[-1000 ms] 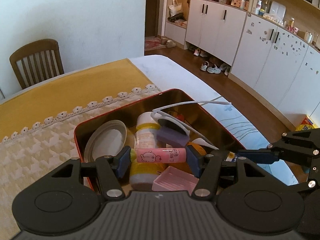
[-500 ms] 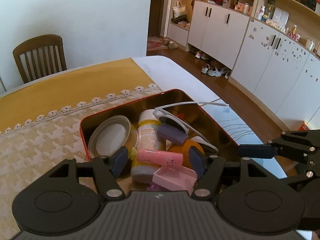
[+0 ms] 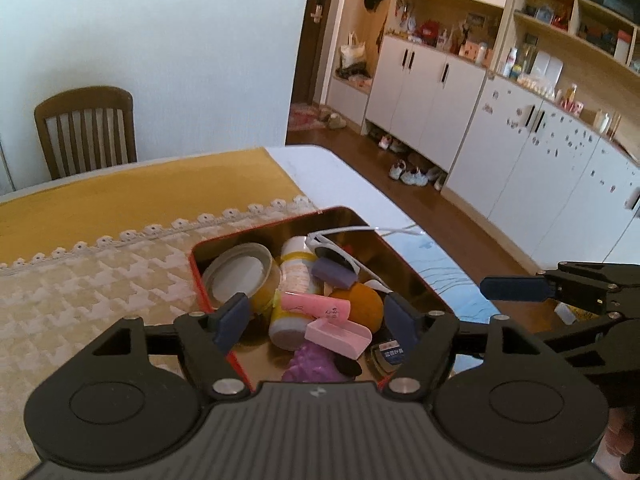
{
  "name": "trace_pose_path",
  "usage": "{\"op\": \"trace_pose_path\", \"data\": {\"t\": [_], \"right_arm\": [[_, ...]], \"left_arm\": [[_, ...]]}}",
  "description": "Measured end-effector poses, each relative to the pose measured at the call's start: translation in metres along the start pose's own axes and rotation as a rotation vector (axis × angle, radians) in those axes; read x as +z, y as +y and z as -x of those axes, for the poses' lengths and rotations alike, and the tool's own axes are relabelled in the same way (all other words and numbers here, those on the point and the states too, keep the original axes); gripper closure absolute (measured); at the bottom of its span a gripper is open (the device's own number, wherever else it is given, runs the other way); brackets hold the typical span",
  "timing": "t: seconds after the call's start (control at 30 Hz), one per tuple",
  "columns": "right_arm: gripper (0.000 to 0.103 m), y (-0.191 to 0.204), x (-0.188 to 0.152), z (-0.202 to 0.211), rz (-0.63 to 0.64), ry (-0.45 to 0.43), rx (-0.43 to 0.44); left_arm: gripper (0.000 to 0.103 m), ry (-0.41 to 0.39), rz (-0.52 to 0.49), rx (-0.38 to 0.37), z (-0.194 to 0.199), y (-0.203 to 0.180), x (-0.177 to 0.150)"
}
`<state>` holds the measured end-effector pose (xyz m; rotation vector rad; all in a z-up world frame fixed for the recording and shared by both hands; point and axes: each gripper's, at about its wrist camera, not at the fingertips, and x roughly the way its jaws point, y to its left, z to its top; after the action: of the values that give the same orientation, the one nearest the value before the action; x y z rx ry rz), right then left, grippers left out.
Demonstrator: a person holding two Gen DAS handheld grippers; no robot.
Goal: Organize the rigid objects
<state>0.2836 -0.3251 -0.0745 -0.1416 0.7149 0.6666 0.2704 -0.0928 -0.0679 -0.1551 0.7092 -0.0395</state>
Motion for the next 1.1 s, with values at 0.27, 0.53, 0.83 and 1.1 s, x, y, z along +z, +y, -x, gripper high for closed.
{"op": "trace_pose_path", "data": {"t": [0.27,0.53,0.83,1.1], "right_arm": [[0.023,0.012,-0.002,0.02,-0.02,-0.044,-0.008],[0.0,0.032,-0.005,0.044,-0.001,-0.121,0.014],[0.0,0.044,-0.007,0.058,-0.033,-0.146,0.009],[0.0,0.052,-0.008,0.069,-0.051,-0.172,-0.006]], "left_arm": [[0.022,-0.039,0.005,0.0,0.039,0.009,-0.008],[0.017,-0.07,0.004,0.01,0.07,0.019,-0.016],[0.003,-0.105,-0.005,-0.002,0.097,0.025,-0.023],[0.003,-0.106,0.003,0.023,0.11,0.032,-0.026]]}}
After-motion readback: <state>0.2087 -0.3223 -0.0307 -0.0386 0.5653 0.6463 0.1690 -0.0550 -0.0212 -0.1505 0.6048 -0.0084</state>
